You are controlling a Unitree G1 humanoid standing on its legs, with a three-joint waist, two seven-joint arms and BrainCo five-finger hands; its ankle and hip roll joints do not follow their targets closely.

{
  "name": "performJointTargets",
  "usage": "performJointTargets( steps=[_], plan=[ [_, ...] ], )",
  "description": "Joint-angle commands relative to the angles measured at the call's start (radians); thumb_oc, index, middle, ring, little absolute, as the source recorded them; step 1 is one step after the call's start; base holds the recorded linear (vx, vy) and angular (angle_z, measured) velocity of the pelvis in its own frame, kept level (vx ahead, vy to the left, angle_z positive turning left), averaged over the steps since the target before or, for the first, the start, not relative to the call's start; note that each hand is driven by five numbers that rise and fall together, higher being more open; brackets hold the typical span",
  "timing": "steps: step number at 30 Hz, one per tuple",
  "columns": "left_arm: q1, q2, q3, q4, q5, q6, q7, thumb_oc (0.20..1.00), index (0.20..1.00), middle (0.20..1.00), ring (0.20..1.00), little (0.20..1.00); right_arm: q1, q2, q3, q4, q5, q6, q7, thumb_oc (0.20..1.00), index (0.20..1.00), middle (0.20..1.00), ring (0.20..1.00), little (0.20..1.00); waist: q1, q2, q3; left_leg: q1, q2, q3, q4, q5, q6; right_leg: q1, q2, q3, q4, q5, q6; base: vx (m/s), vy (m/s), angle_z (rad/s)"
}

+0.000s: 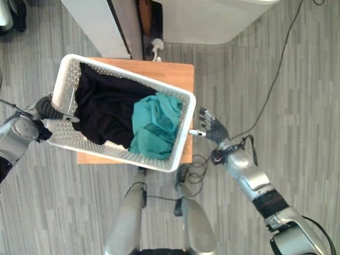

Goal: Grab the laundry basket,head to the washer,open it,put in the laundry and shut it.

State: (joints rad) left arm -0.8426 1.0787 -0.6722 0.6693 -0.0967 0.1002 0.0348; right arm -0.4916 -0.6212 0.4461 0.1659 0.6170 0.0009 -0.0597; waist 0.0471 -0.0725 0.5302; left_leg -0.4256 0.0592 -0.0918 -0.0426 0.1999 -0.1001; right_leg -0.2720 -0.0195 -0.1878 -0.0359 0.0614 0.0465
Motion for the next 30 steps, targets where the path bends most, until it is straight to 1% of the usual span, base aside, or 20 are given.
performJointTargets(
  steps=[1, 4, 5, 6, 8, 10, 11, 13, 14, 16, 19, 20, 21, 23, 24, 25, 27, 28, 30],
  plan=[
    [-0.033, -0.068, 0.083, 0.07, 0.052, -0.018, 0.038, 1.0, 1.0, 1.0, 1.0, 1.0, -0.03, -0.027, -0.022, -0.095, 0.043, -0.061, 0.004, 1.0, 1.0, 1.0, 1.0, 1.0, -0.01, -0.022, -0.01, 0.007, 0.035, 0.039, 0.133, -0.125, 0.014, -0.065, -0.103, 0.055, 0.041, 0.05, 0.09, 0.0, 0.0, 0.0],
    [-0.056, -0.116, 0.1, 0.132, 0.062, -0.013, 0.07, 1.0, 1.0, 1.0, 1.0, 1.0, -0.043, -0.017, -0.019, -0.098, 0.043, -0.066, -0.005, 1.0, 1.0, 1.0, 1.0, 1.0, -0.011, -0.025, -0.01, 0.005, 0.036, 0.036, 0.131, -0.125, 0.014, -0.067, -0.103, 0.051, 0.04, 0.048, 0.089, 0.0, 0.0, 0.0],
    [-0.055, -0.117, 0.099, 0.132, 0.062, -0.013, 0.07, 1.0, 1.0, 1.0, 1.0, 1.0, -0.042, -0.017, -0.018, -0.098, 0.043, -0.066, -0.005, 1.0, 1.0, 1.0, 1.0, 1.0, -0.009, -0.024, -0.01, 0.008, 0.039, 0.037, 0.133, -0.13, 0.013, -0.065, -0.101, 0.052, 0.04, 0.045, 0.089, 0.0, 0.0, 0.0],
    [-0.066, -0.145, 0.11, 0.15, 0.054, -0.013, 0.087, 1.0, 1.0, 1.0, 1.0, 1.0, -0.045, -0.01, -0.019, -0.094, 0.037, -0.069, -0.012, 1.0, 1.0, 1.0, 1.0, 1.0, -0.009, -0.027, -0.01, 0.006, 0.038, 0.035, 0.13, -0.129, 0.013, -0.065, -0.1, 0.048, 0.038, 0.045, 0.089, 0.0, 0.0, 0.0],
    [-0.056, -0.171, 0.126, 0.132, 0.046, -0.014, 0.098, 1.0, 1.0, 1.0, 1.0, 1.0, -0.044, 0.0, -0.021, -0.08, 0.03, -0.06, -0.02, 1.0, 1.0, 1.0, 1.0, 1.0, -0.008, -0.031, -0.01, 0.003, 0.036, 0.032, 0.127, -0.125, 0.014, -0.066, -0.102, 0.043, 0.037, 0.047, 0.09, 0.0, 0.0, 0.0],
    [-0.053, -0.177, 0.13, 0.124, 0.046, -0.011, 0.103, 1.0, 1.0, 1.0, 1.0, 1.0, -0.039, 0.002, -0.023, -0.079, 0.03, -0.057, -0.023, 1.0, 1.0, 1.0, 1.0, 1.0, -0.006, -0.031, -0.01, 0.008, 0.038, 0.033, 0.128, -0.13, 0.013, -0.062, -0.1, 0.043, 0.037, 0.043, 0.089, 0.01, -0.002, 0.04],
    [-0.052, -0.197, 0.136, 0.113, 0.052, -0.004, 0.117, 1.0, 1.0, 1.0, 1.0, 1.0, -0.037, 0.013, -0.022, -0.071, 0.027, -0.044, -0.028, 1.0, 1.0, 1.0, 1.0, 1.0, -0.006, -0.035, -0.01, 0.009, 0.036, 0.031, 0.123, -0.126, 0.015, -0.06, -0.102, 0.042, 0.036, 0.045, 0.089, 0.01, 0.006, 0.03],
    [-0.048, -0.21, 0.143, 0.102, 0.049, -0.003, 0.121, 1.0, 1.0, 1.0, 1.0, 1.0, -0.039, 0.013, -0.018, -0.066, 0.019, -0.037, -0.03, 1.0, 1.0, 1.0, 1.0, 1.0, -0.003, -0.036, -0.01, 0.013, 0.036, 0.03, 0.122, -0.128, 0.015, -0.057, -0.102, 0.042, 0.034, 0.045, 0.089, 0.0, 0.0, 0.0],
    [-0.04, -0.231, 0.147, 0.079, 0.042, -0.004, 0.127, 1.0, 1.0, 1.0, 1.0, 1.0, -0.051, 0.025, -0.003, -0.038, 0.005, -0.024, -0.038, 1.0, 1.0, 1.0, 1.0, 1.0, 0.005, -0.035, -0.01, 0.02, 0.037, 0.028, 0.123, -0.135, 0.015, -0.048, -0.102, 0.04, 0.034, 0.041, 0.088, 0.0, 0.0, 0.0],
    [-0.03, -0.239, 0.152, 0.065, 0.04, -0.001, 0.13, 1.0, 1.0, 1.0, 1.0, 1.0, -0.056, 0.033, 0.003, -0.024, -0.003, -0.016, -0.041, 1.0, 1.0, 1.0, 1.0, 1.0, 0.005, -0.036, -0.01, 0.018, 0.034, 0.027, 0.122, -0.13, 0.016, -0.049, -0.105, 0.038, 0.033, 0.045, 0.088, 0.0, 0.0, 0.0],
    [-0.009, -0.274, 0.161, 0.018, 0.037, 0.01, 0.14, 1.0, 1.0, 1.0, 1.0, 1.0, -0.081, 0.074, 0.029, 0.059, -0.039, 0.024, -0.064, 1.0, 1.0, 1.0, 1.0, 1.0, 0.015, -0.035, -0.01, 0.019, 0.03, 0.024, 0.122, -0.132, 0.018, -0.042, -0.108, 0.033, 0.031, 0.044, 0.086, 0.01, 0.018, 0.04],
    [0.009, -0.295, 0.171, -0.013, 0.031, 0.013, 0.146, 1.0, 1.0, 1.0, 1.0, 1.0, -0.092, 0.101, 0.036, 0.103, -0.056, 0.042, -0.075, 1.0, 1.0, 1.0, 1.0, 1.0, 0.023, -0.033, -0.01, 0.023, 0.03, 0.024, 0.123, -0.139, 0.019, -0.036, -0.108, 0.029, 0.032, 0.039, 0.085, 0.0, 0.0, 0.0],
    [0.008, -0.294, 0.172, -0.014, 0.031, 0.014, 0.146, 1.0, 1.0, 1.0, 1.0, 1.0, -0.094, 0.101, 0.036, 0.103, -0.056, 0.041, -0.075, 1.0, 1.0, 1.0, 1.0, 1.0, 0.021, -0.034, -0.01, 0.02, 0.027, 0.023, 0.122, -0.134, 0.019, -0.039, -0.11, 0.028, 0.031, 0.043, 0.085, 0.0, 0.0, 0.0],
    [0.039, -0.318, 0.187, -0.062, 0.026, 0.019, 0.156, 1.0, 1.0, 1.0, 1.0, 1.0, -0.097, 0.15, 0.029, 0.158, -0.044, 0.059, -0.102, 1.0, 1.0, 1.0, 1.0, 1.0, 0.033, -0.03, -0.01, 0.019, 0.023, 0.019, 0.121, -0.133, 0.022, -0.034, -0.112, 0.023, 0.031, 0.041, 0.084, 0.02, 0.007, 0.01],
    [0.049, -0.324, 0.19, -0.073, 0.024, 0.02, 0.16, 1.0, 1.0, 1.0, 1.0, 1.0, -0.095, 0.171, 0.03, 0.172, -0.03, 0.059, -0.111, 1.0, 1.0, 1.0, 1.0, 1.0, 0.037, -0.029, -0.01, 0.022, 0.023, 0.018, 0.123, -0.14, 0.022, -0.03, -0.111, 0.022, 0.032, 0.037, 0.083, 0.02, 0.01, 0.04],
    [0.048, -0.324, 0.191, -0.074, 0.024, 0.02, 0.16, 1.0, 1.0, 1.0, 1.0, 1.0, -0.096, 0.171, 0.03, 0.172, -0.03, 0.058, -0.111, 1.0, 1.0, 1.0, 1.0, 1.0, 0.035, -0.03, -0.01, 0.019, 0.021, 0.017, 0.121, -0.134, 0.023, -0.033, -0.113, 0.021, 0.031, 0.04, 0.083, 0.02, 0.003, 0.05],
    [0.078, -0.345, 0.201, -0.109, 0.017, 0.024, 0.164, 1.0, 1.0, 1.0, 1.0, 1.0, -0.087, 0.223, 0.024, 0.199, -0.006, 0.062, -0.129, 1.0, 1.0, 1.0, 1.0, 1.0, 0.045, -0.026, -0.01, 0.019, 0.019, 0.012, 0.125, -0.142, 0.024, -0.026, -0.115, 0.015, 0.033, 0.035, 0.083, 0.0, 0.0, 0.0],
    [0.077, -0.345, 0.201, -0.11, 0.017, 0.024, 0.164, 1.0, 1.0, 1.0, 1.0, 1.0, -0.088, 0.223, 0.024, 0.198, -0.006, 0.062, -0.129, 1.0, 1.0, 1.0, 1.0, 1.0, 0.043, -0.027, -0.01, 0.016, 0.017, 0.011, 0.123, -0.136, 0.025, -0.029, -0.117, 0.014, 0.032, 0.039, 0.083, 0.01, 0.013, 0.03],
    [0.089, -0.354, 0.202, -0.13, 0.014, 0.028, 0.166, 1.0, 1.0, 1.0, 1.0, 1.0, -0.086, 0.25, 0.023, 0.219, 0.006, 0.064, -0.139, 1.0, 1.0, 1.0, 1.0, 1.0, 0.052, -0.023, -0.01, 0.017, 0.017, 0.007, 0.126, -0.144, 0.026, -0.024, -0.116, 0.01, 0.034, 0.033, 0.083, 0.02, 0.01, 0.05]
  ],
)
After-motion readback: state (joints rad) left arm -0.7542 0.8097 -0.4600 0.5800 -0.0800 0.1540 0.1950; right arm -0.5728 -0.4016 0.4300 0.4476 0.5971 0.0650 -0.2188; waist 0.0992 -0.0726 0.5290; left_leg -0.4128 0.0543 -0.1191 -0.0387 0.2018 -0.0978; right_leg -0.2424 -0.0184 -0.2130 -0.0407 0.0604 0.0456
